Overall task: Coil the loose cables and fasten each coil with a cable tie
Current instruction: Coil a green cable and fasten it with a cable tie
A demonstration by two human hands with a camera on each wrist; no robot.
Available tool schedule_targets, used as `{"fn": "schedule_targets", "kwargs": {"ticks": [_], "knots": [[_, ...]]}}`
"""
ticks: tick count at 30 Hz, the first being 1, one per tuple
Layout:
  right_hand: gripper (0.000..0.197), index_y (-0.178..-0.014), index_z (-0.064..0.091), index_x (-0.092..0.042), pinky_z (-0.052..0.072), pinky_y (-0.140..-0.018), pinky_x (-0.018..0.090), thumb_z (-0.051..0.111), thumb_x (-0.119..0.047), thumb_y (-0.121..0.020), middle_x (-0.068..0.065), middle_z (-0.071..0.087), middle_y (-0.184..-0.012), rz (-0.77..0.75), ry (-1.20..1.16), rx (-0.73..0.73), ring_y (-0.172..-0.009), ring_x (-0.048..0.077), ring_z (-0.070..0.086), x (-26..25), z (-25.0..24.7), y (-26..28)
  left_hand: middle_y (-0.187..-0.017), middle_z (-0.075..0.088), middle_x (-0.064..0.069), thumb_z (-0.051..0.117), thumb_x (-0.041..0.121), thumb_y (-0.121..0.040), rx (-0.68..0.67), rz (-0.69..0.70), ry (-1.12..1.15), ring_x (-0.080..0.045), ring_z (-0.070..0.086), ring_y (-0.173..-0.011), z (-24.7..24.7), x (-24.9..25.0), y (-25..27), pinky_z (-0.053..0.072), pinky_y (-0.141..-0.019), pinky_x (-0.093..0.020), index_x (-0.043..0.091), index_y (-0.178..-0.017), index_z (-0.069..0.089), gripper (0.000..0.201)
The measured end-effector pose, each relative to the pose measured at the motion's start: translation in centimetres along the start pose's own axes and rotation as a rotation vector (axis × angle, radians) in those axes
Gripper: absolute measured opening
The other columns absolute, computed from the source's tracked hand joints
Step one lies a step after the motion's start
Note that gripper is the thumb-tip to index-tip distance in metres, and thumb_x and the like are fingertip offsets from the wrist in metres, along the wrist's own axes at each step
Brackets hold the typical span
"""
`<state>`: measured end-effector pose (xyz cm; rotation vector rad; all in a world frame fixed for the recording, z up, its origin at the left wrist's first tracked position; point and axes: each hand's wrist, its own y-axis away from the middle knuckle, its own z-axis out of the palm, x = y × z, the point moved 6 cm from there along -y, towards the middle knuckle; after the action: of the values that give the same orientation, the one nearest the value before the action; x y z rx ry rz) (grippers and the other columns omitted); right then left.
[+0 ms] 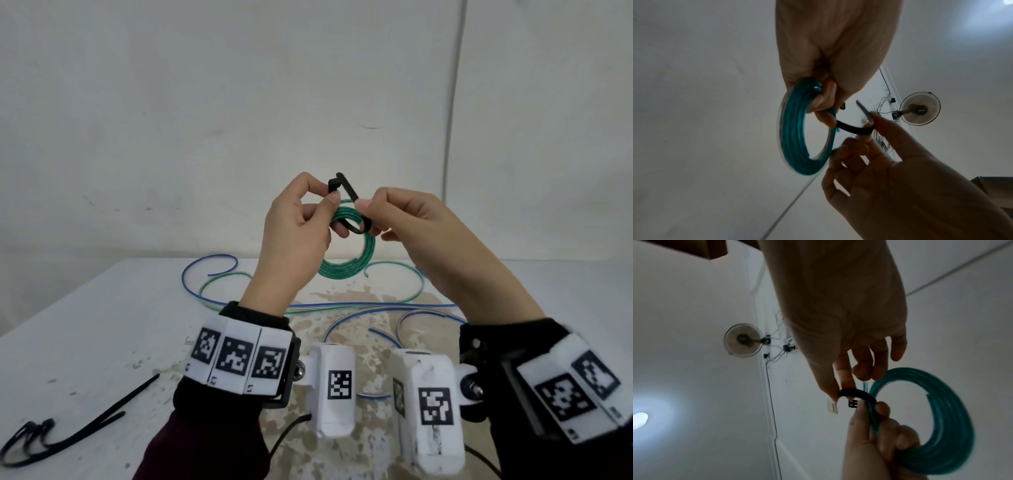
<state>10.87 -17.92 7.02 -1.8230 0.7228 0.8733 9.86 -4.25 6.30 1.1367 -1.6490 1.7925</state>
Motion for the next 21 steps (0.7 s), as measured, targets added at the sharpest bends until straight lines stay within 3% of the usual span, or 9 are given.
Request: {"fn": "schedule_targets", "kwargs": {"ticks": [5,11,18,21], "knots": [[0.039,-0.053,0.048,-0.023,0.035,-0.072,0.026,0.059,-0.022,-0.090,-0.014,0.054,-0.058,0.110,-0.147,-0.005,-0.068,0.009,0.047,1.2,-0.1,-0.3,-0.053,0.063,-0.003,0.053,0.017,-0.097,-0.010,0.049,-0.044,-0.012,0.032,-0.039,-0.1,0.4,0.0,0.030,-0.044,-0.019,0.020,-0.083,0.050,0.014],[0.043,-0.047,0.052,-0.023,0.036,-0.076,0.027,0.059,-0.020,-0.089,-0.013,0.054,-0.058,0.126,-0.167,-0.022,-0.072,0.011,0.048,1.2,-0.1,-0.3,-0.055,0.064,-0.006,0.052,0.014,-0.097,-0.008,0.072,-0.074,-0.011,0.033,-0.038,0.1,0.5,0.1,0.029,-0.044,-0.018,0.020,-0.084,0.051,0.014],[0.039,-0.051,0.054,-0.023,0.036,-0.077,0.028,0.058,-0.021,-0.090,-0.012,0.057,-0.062,0.152,-0.169,-0.015,-0.070,0.009,0.051,1.4,0.0,-0.2,-0.054,0.063,-0.003,0.051,0.014,-0.096,0.004,0.140,-0.169,-0.013,0.034,-0.041,0.3,1.1,0.4,0.031,-0.049,-0.026,0.020,-0.082,0.050,0.015],[0.036,-0.055,0.054,-0.023,0.036,-0.077,0.027,0.058,-0.024,-0.090,-0.009,0.058,-0.067,0.156,-0.139,-0.010,-0.072,0.008,0.051,1.3,0.1,-0.2,-0.056,0.064,-0.006,0.052,0.013,-0.096,0.024,0.180,-0.211,-0.011,0.032,-0.040,0.1,1.3,0.5,0.029,-0.047,-0.022,0.017,-0.086,0.052,0.011]]}}
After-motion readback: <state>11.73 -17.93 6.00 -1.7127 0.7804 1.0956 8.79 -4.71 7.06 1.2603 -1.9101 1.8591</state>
